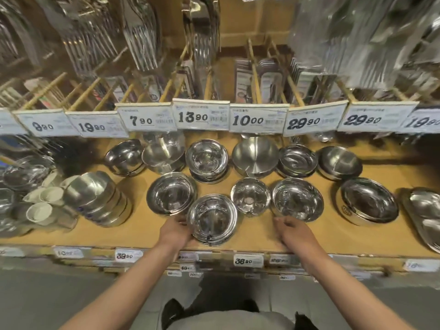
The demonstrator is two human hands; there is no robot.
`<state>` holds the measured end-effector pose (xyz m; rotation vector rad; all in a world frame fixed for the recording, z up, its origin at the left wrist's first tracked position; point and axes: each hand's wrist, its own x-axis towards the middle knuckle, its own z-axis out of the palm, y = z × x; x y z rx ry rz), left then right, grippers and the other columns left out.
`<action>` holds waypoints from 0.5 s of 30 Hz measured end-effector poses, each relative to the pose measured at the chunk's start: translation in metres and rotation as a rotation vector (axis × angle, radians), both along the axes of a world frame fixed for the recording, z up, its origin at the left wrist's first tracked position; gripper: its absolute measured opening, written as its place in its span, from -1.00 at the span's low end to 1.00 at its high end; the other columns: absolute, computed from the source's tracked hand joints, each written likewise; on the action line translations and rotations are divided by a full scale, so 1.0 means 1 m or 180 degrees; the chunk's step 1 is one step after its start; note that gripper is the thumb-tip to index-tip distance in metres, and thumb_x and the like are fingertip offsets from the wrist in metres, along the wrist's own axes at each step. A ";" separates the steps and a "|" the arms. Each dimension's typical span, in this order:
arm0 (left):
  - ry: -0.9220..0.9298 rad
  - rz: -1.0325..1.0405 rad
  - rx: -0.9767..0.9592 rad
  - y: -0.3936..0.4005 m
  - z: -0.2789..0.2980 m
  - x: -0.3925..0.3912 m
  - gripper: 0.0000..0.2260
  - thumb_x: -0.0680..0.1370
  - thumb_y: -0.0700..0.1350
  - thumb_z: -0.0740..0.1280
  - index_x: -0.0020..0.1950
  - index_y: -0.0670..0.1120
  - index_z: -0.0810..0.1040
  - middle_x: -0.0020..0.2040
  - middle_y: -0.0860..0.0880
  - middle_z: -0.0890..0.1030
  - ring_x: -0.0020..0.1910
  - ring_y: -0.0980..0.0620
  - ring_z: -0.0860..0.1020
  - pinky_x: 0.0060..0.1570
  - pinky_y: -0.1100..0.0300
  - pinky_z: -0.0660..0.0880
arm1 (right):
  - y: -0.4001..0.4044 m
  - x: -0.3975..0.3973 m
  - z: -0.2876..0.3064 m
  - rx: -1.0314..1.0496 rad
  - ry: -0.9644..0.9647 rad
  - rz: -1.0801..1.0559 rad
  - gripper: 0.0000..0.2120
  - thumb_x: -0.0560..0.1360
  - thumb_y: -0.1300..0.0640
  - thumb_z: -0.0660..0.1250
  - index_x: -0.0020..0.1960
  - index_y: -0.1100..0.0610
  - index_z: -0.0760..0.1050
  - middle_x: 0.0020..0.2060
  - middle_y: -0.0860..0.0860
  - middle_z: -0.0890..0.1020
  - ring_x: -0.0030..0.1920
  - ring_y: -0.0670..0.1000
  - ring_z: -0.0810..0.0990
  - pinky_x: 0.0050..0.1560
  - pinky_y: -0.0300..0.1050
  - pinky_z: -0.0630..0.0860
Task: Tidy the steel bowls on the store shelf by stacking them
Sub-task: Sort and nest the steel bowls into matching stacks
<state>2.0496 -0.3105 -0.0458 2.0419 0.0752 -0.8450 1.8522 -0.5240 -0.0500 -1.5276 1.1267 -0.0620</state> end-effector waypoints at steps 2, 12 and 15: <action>0.0090 0.0057 -0.0106 0.001 -0.001 -0.001 -0.73 0.47 -0.14 0.53 0.10 -0.19 0.61 0.00 -0.15 0.72 -0.02 -0.16 0.70 0.07 -0.11 0.64 | -0.002 0.006 0.002 0.0067 0.0025 0.0181 -0.67 0.66 0.08 0.25 0.06 0.37 0.57 -0.15 0.30 0.67 -0.29 -0.01 0.55 -0.42 -0.35 0.45; -0.0673 -0.0113 0.0474 0.000 0.009 -0.001 -0.81 0.51 -0.10 0.43 0.07 -0.14 0.62 -0.15 -0.07 0.70 -0.18 -0.07 0.63 -0.13 0.07 0.55 | -0.027 -0.006 0.005 -0.0434 0.0146 -0.0274 -0.79 0.61 0.08 0.30 -0.14 0.08 0.63 -0.27 0.02 0.70 -0.33 -0.05 0.61 -0.33 -0.19 0.51; -0.1151 -0.0138 0.0585 -0.012 0.025 0.000 -0.74 0.51 -0.12 0.44 0.18 -0.12 0.59 -0.13 0.03 0.61 -0.13 -0.02 0.56 -0.13 0.14 0.40 | -0.048 -0.019 -0.001 -0.0884 0.0308 -0.0836 -0.87 0.56 0.08 0.33 -0.07 0.13 0.58 -0.17 0.09 0.66 -0.12 0.15 0.60 -0.07 0.03 0.53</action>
